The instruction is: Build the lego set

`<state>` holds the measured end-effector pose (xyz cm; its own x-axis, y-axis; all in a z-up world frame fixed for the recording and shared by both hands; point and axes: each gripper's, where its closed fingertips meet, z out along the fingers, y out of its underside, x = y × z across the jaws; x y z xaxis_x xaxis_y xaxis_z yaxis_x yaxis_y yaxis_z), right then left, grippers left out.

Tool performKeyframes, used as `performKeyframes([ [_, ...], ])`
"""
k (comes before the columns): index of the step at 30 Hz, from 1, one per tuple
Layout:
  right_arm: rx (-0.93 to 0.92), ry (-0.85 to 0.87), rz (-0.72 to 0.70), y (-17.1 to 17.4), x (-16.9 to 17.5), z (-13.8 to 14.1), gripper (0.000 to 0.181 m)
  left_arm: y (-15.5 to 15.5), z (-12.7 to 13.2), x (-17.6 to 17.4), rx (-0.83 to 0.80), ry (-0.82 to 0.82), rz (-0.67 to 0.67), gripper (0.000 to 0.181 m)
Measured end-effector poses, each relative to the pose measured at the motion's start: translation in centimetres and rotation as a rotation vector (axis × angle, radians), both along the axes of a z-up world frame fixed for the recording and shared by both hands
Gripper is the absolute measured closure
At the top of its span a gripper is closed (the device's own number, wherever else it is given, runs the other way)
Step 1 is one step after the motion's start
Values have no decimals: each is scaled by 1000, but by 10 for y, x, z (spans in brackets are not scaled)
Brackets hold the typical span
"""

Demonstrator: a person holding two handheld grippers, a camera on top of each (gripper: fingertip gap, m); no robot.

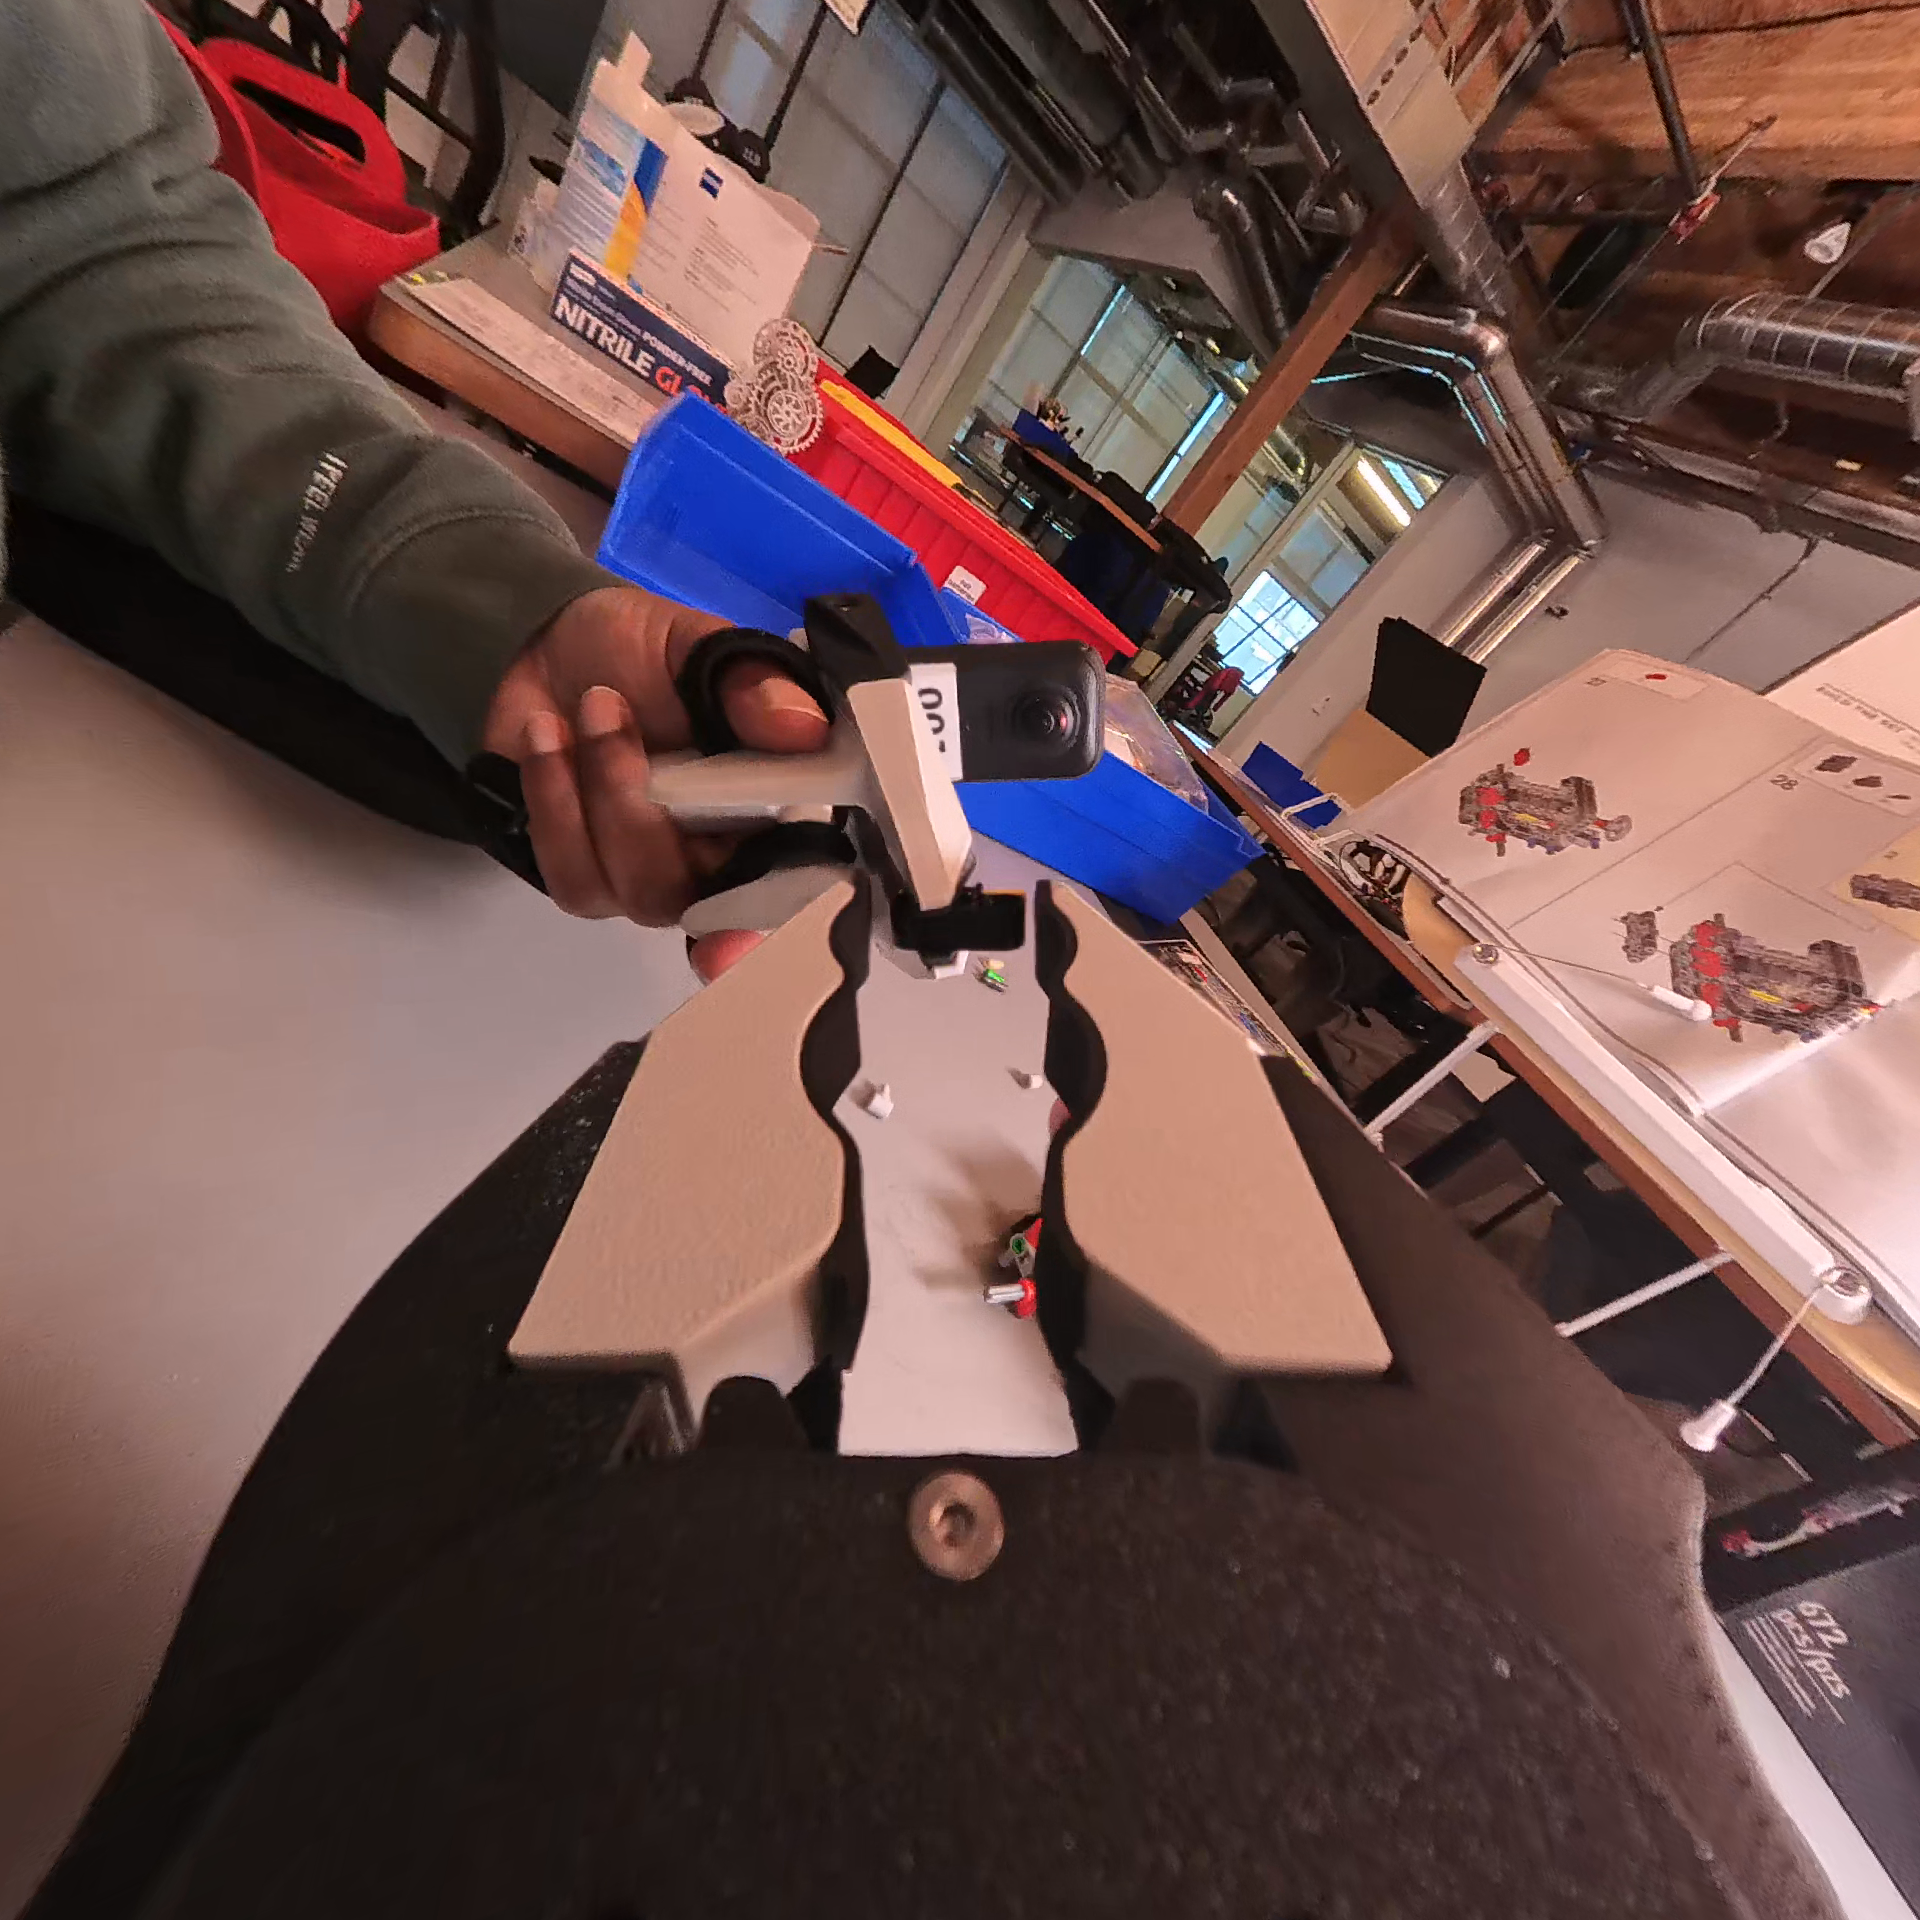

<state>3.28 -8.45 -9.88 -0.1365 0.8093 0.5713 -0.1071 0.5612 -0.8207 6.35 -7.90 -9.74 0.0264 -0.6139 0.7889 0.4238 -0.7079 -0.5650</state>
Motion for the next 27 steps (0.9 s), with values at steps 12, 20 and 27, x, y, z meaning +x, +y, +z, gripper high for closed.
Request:
performKeyframes([
  [12,-124,-12,24,4,-2,0,157,5,4,-5,-25,-20,50,170],
  [20,-212,12,46,7,1,8,157,13,19,-41,40,-8,178,141],
  [27,-179,-6,52,3,0,4,157,-2,6,-7,8,25,25,144],
])
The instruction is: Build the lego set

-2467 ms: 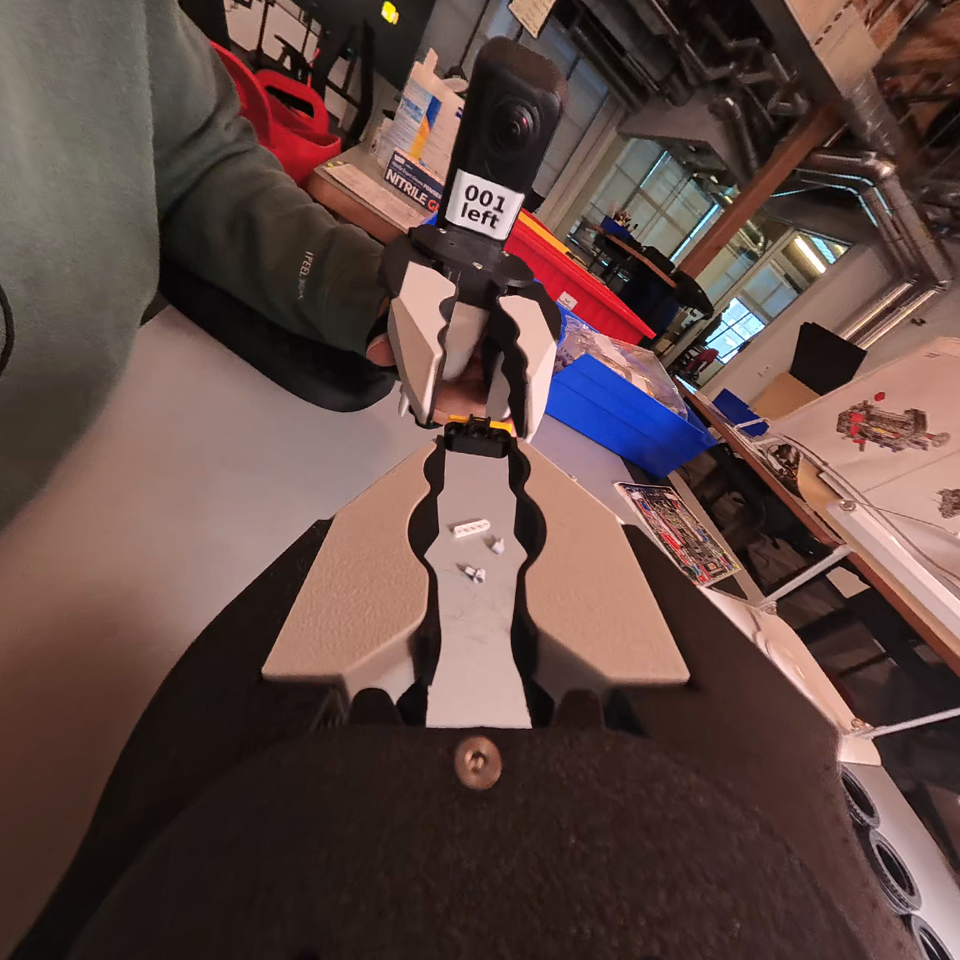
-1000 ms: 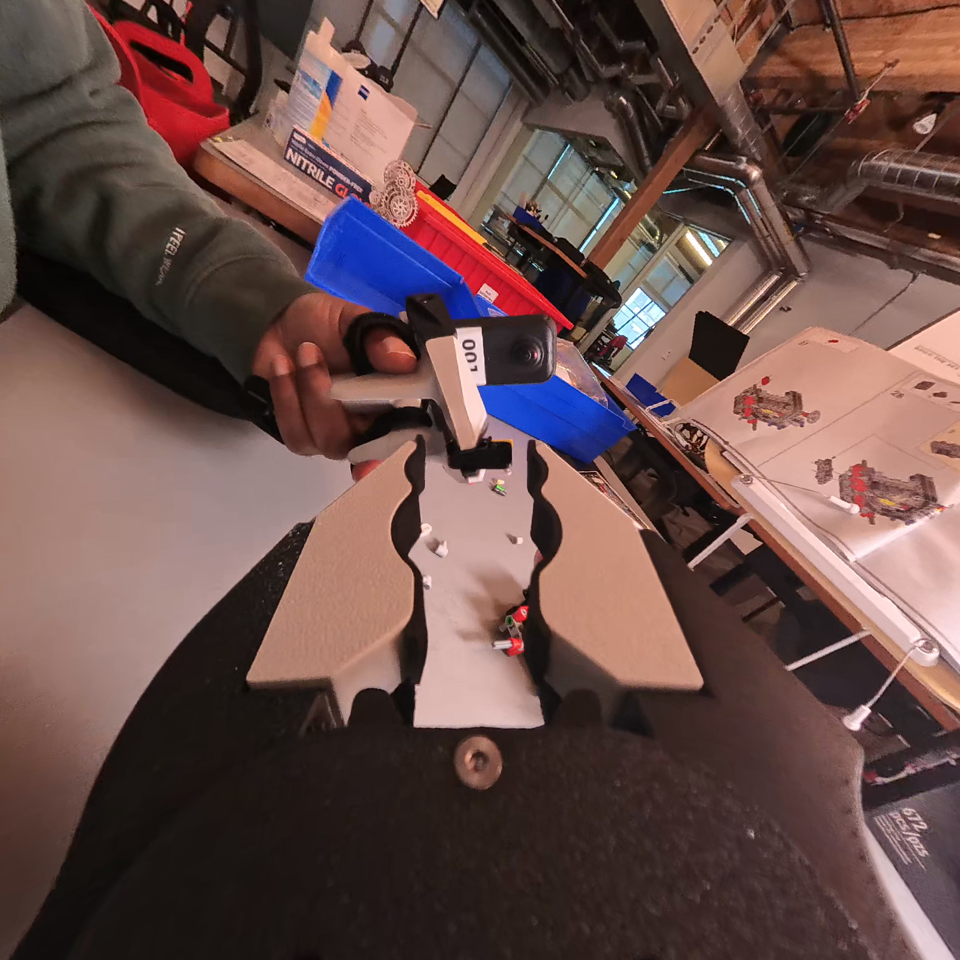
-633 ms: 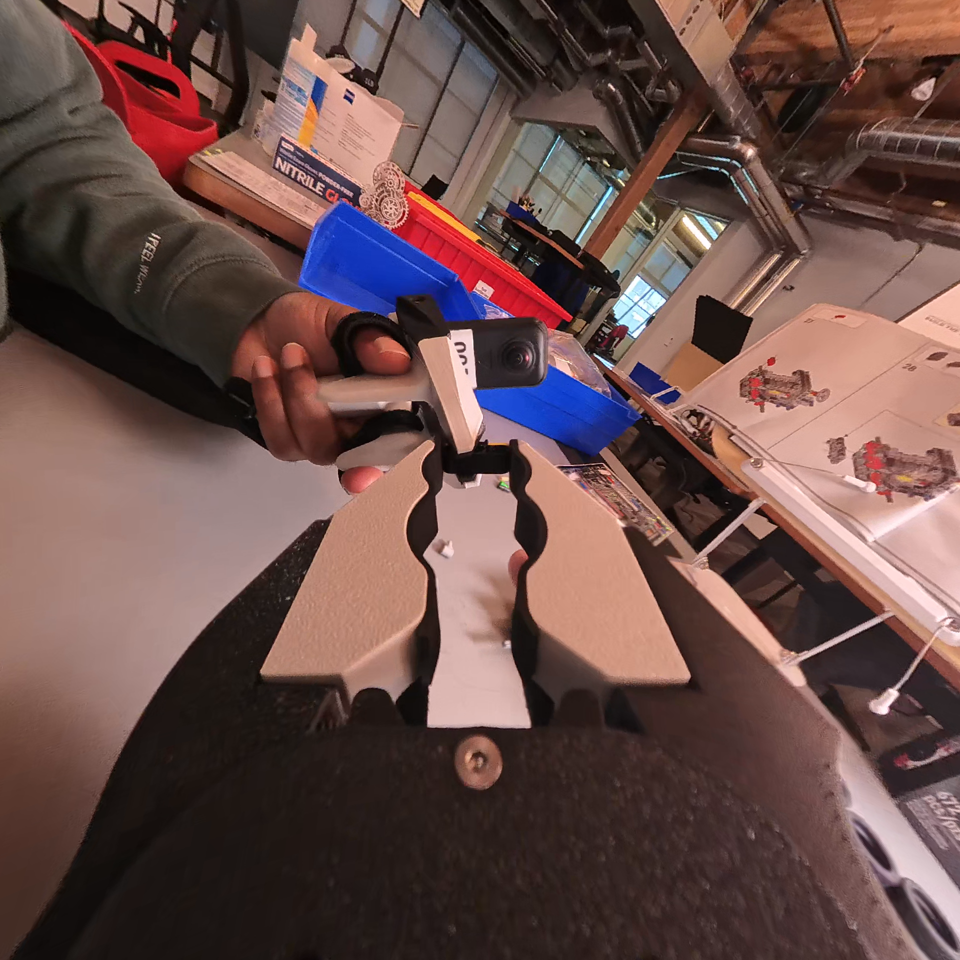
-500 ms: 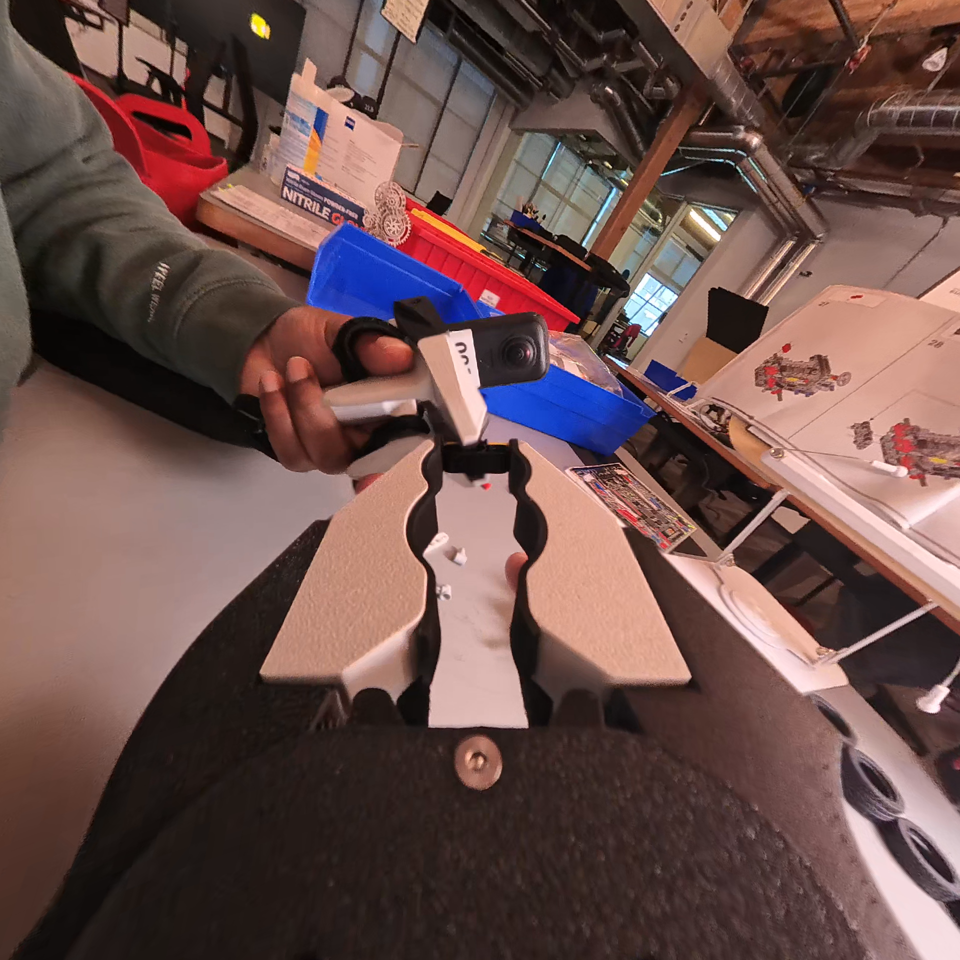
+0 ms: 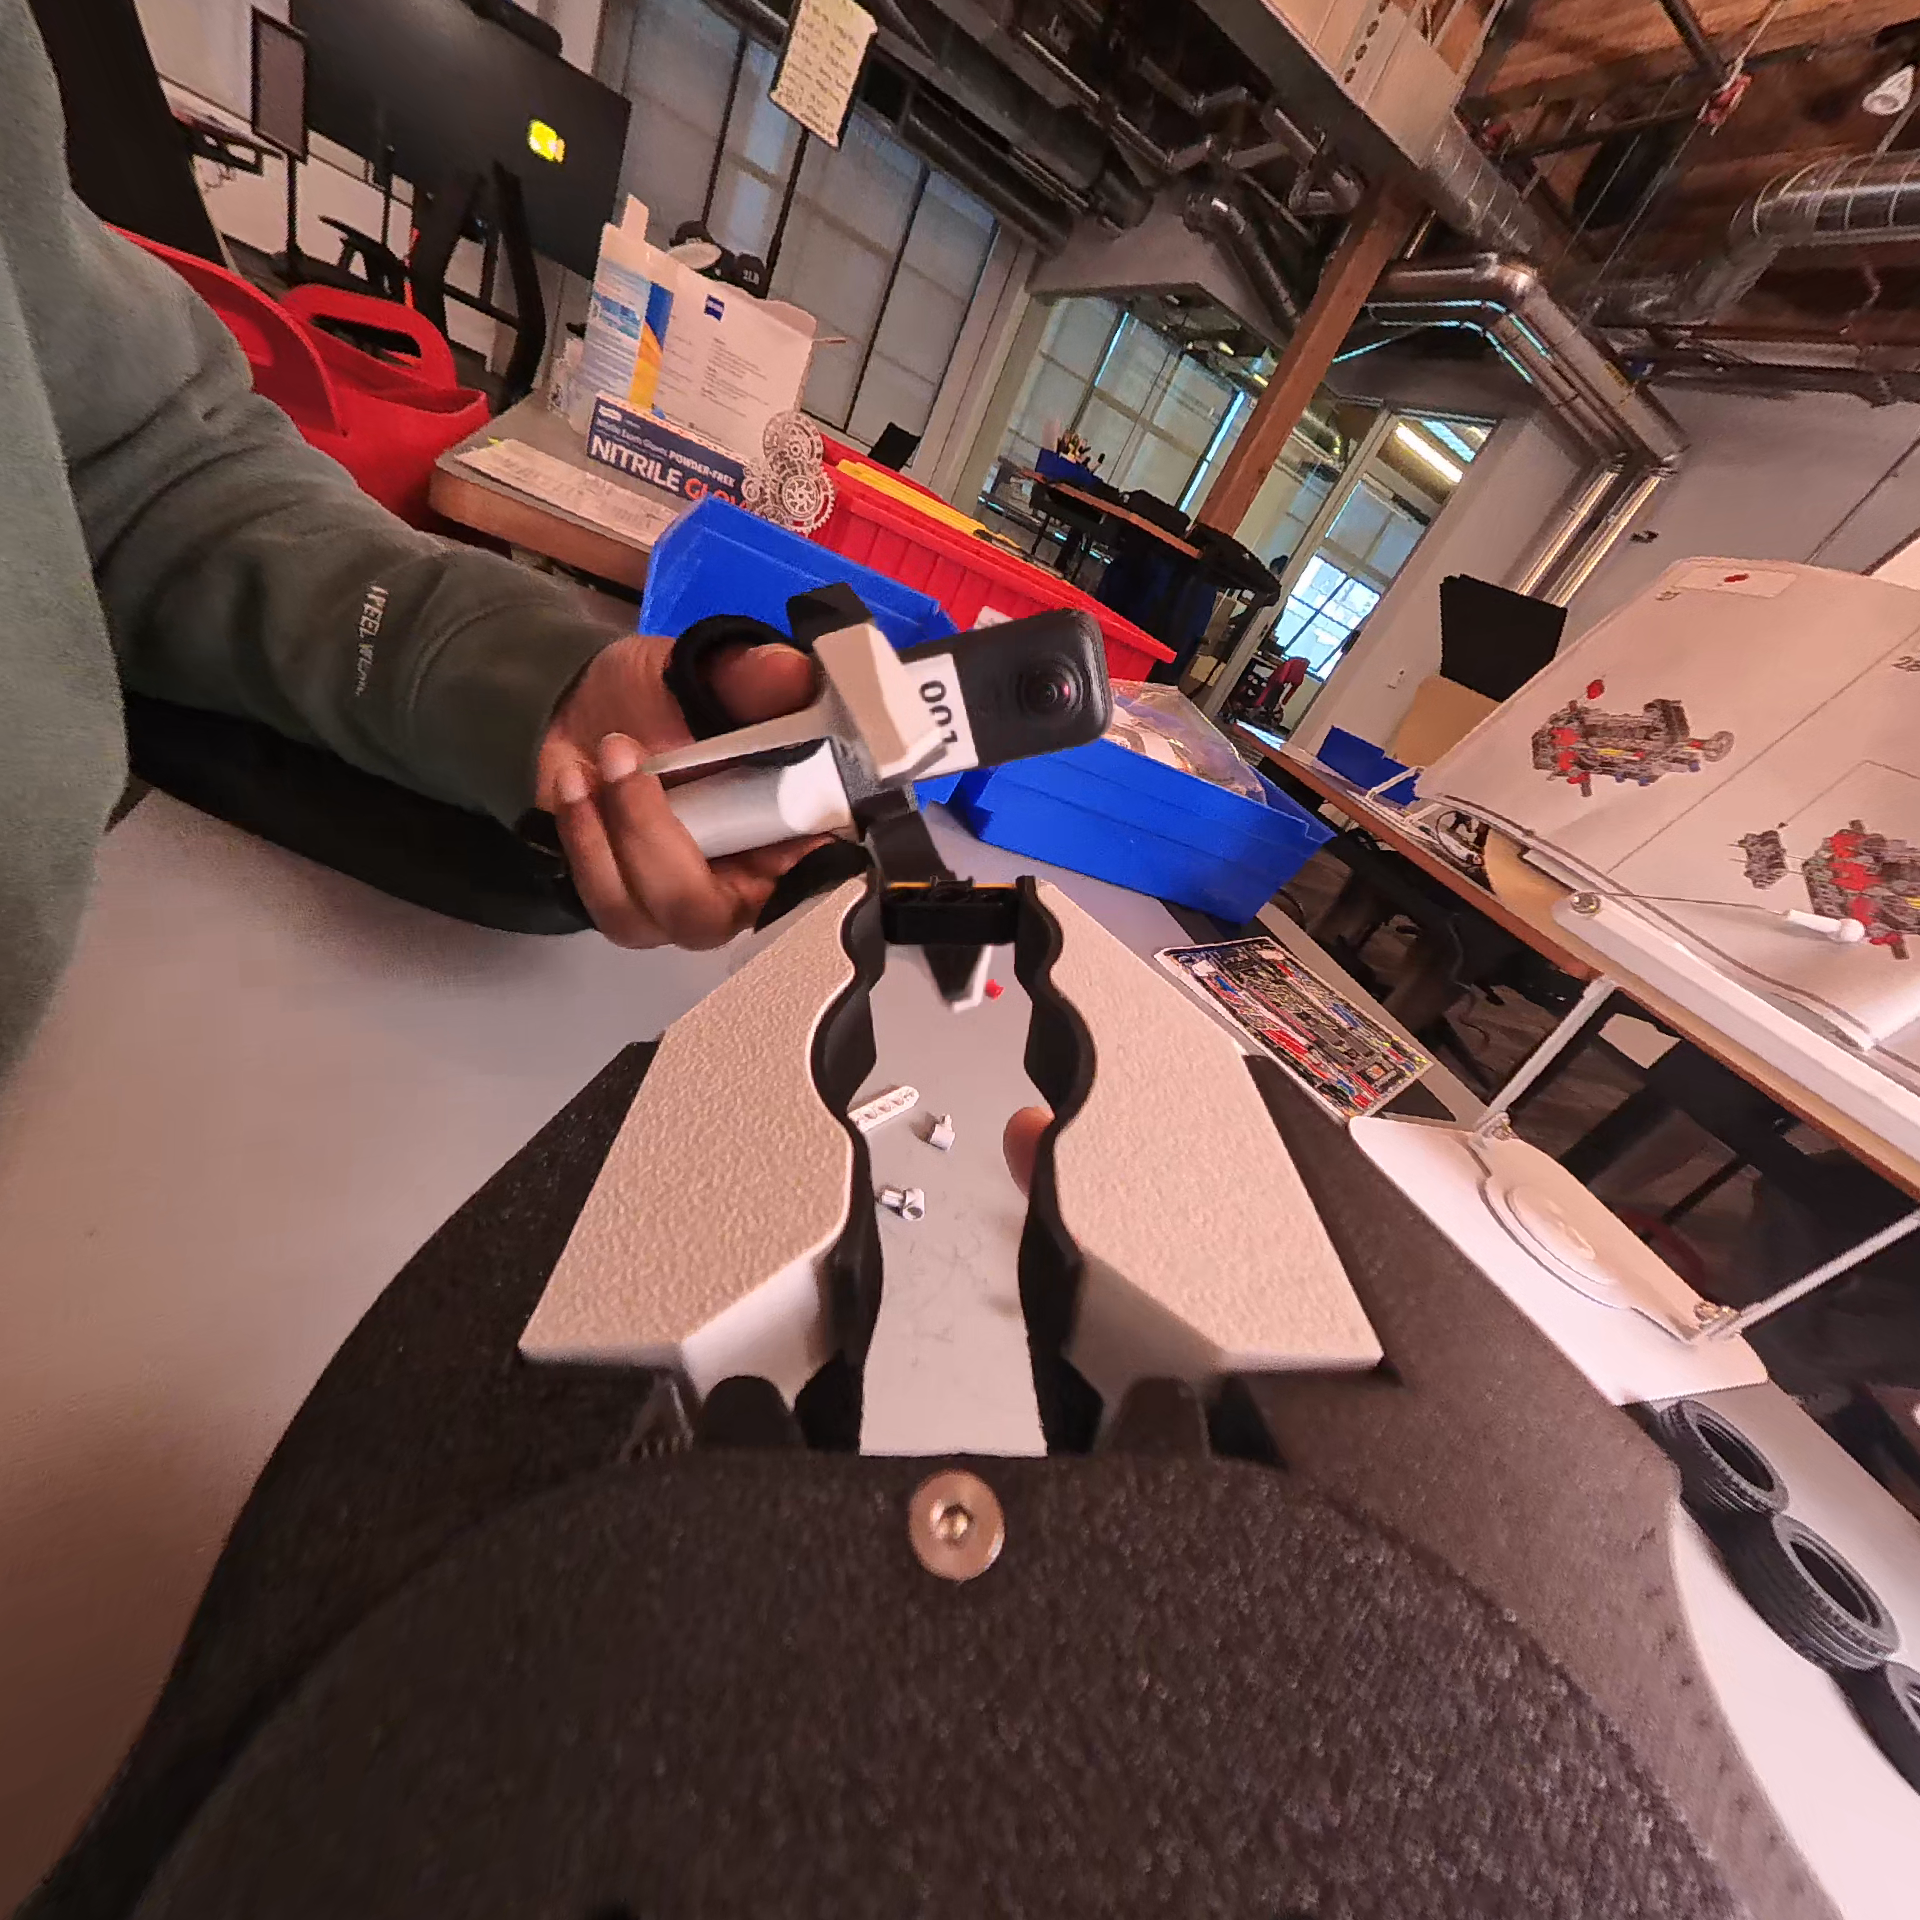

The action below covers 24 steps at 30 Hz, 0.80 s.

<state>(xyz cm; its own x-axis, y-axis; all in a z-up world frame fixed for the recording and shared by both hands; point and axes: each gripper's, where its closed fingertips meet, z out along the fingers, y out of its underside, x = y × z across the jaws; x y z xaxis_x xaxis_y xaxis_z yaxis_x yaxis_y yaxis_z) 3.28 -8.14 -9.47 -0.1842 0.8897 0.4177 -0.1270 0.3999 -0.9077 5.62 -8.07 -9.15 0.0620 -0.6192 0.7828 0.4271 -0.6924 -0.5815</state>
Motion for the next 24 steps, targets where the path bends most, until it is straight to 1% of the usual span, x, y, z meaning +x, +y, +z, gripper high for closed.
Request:
performKeyframes([
  [1,3,-1,-1,0,0,0,157,-1,-2,4,-4,6,-13,145],
  [6,54,-24,-7,-4,-3,-7,157,1,-7,12,-33,5,-1,175],
  [14,98,-29,-33,-3,-4,-12,157,2,-13,11,-87,-2,-12,176],
  [19,80,-20,-13,-5,-3,-10,157,2,-13,12,-80,30,-1,176],
  [24,90,-12,-4,-6,-2,-11,157,1,-14,13,-111,17,-18,176],
])
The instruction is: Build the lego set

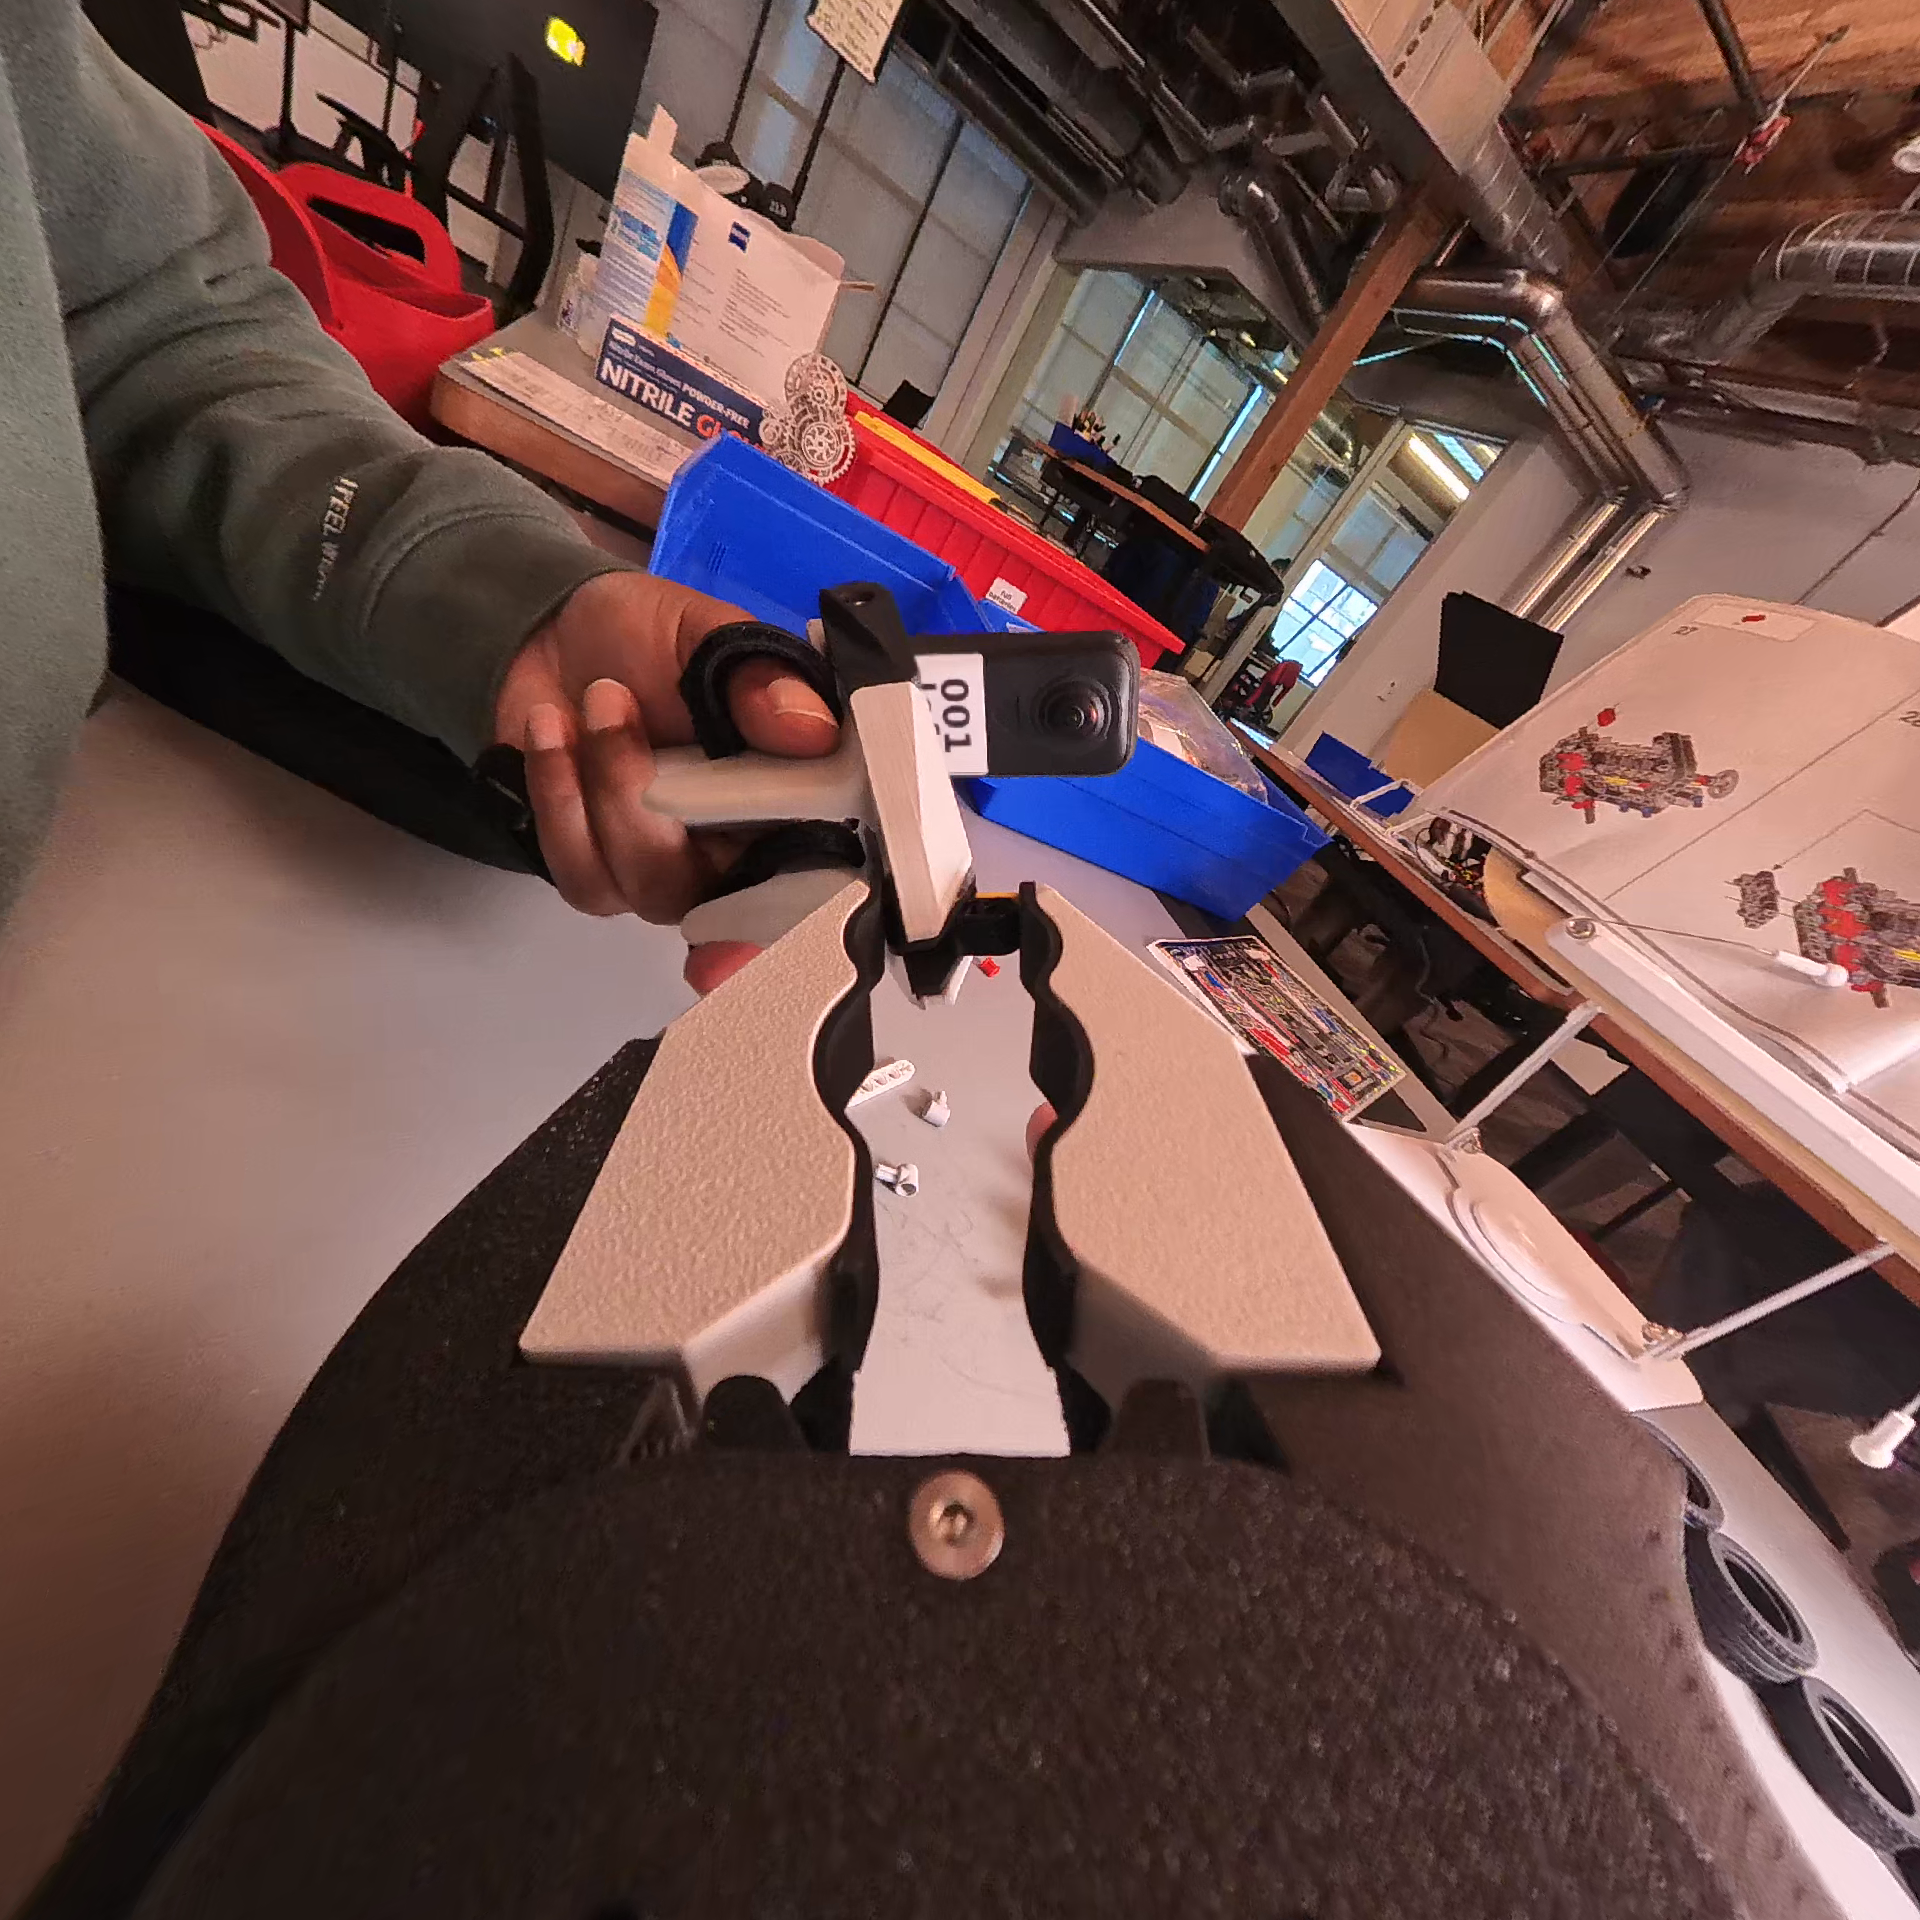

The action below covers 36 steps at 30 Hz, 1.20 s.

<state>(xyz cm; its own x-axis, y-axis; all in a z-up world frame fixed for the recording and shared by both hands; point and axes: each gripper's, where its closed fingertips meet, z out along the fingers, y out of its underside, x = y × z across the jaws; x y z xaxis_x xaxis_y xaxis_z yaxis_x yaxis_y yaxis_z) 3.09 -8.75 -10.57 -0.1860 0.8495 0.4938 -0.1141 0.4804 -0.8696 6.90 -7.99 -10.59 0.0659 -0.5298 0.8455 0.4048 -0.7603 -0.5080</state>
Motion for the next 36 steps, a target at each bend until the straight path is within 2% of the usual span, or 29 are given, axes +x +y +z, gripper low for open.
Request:
performKeyframes([
  [23,-61,-51,85,-7,3,-5,157,-6,-4,3,-29,23,-48,176],
  [36,-11,-94,102,-10,6,-9,157,-9,-7,6,-49,18,-83,177],
])
